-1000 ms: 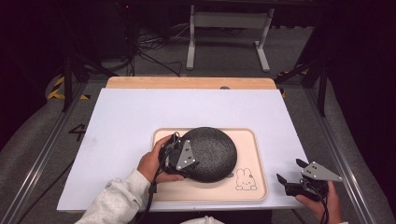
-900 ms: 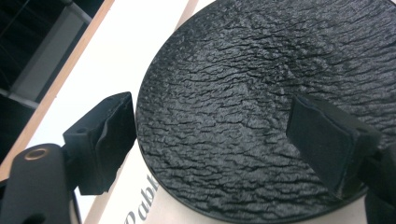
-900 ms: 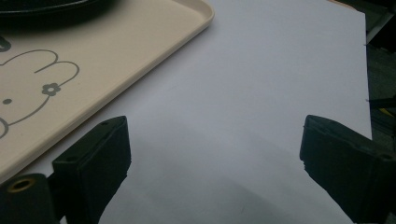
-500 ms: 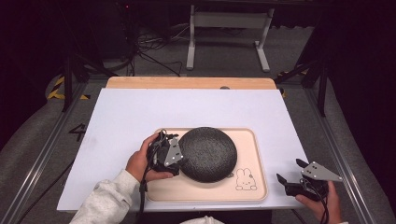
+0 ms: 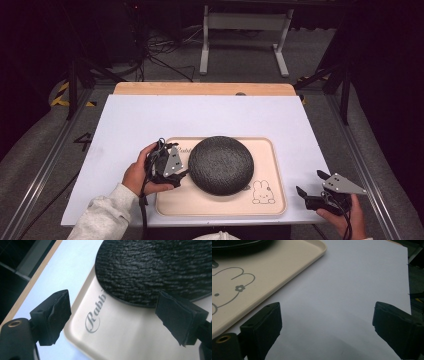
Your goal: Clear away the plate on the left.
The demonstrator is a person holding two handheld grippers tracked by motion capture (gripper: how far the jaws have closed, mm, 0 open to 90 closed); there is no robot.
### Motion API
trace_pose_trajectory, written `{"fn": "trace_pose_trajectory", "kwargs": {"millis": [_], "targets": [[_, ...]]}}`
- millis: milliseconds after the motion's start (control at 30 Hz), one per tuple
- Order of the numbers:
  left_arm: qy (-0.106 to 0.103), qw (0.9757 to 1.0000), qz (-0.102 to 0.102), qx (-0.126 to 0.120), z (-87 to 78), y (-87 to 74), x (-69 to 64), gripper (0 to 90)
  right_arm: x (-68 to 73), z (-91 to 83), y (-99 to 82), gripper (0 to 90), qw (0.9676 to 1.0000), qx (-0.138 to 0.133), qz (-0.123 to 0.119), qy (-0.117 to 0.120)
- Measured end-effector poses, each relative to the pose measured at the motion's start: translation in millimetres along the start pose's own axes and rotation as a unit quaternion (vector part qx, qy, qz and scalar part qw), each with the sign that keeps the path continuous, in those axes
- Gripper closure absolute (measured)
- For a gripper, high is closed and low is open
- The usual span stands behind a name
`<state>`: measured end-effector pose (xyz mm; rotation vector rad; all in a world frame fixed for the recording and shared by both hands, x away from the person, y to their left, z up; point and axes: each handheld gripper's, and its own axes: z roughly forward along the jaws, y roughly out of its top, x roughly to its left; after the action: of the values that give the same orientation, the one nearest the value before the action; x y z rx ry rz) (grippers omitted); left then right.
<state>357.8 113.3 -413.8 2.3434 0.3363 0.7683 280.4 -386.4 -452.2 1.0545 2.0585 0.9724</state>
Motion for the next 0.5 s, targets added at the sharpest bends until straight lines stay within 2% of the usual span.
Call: {"fn": "trace_pose_trajectory", "kwargs": {"millis": [167, 333, 367, 500], "targets": [[0.013, 0.9998, -0.006, 0.014, -5.3, -11.3, 3.1, 14.2, 0.1, 0.0, 0.0, 9.3, 1.0000, 0.001, 0.000, 0.000], [0.018, 0.9996, -0.006, 0.023, -8.7, -20.2, 5.2, 14.3, 0.7, -0.4, 0.5, 9.3, 1.0000, 0.000, -0.003, -0.001], [0.019, 0.9994, -0.013, 0.026, -10.1, -23.1, 5.3, 14.3, 0.6, -0.3, 0.4, 9.3, 1.0000, 0.001, -0.003, -0.001], [0.024, 0.9992, -0.015, 0.030, -13.1, -29.1, 7.3, 14.7, 0.4, -0.5, 0.4, 9.4, 1.0000, -0.001, -0.002, -0.002]]}}
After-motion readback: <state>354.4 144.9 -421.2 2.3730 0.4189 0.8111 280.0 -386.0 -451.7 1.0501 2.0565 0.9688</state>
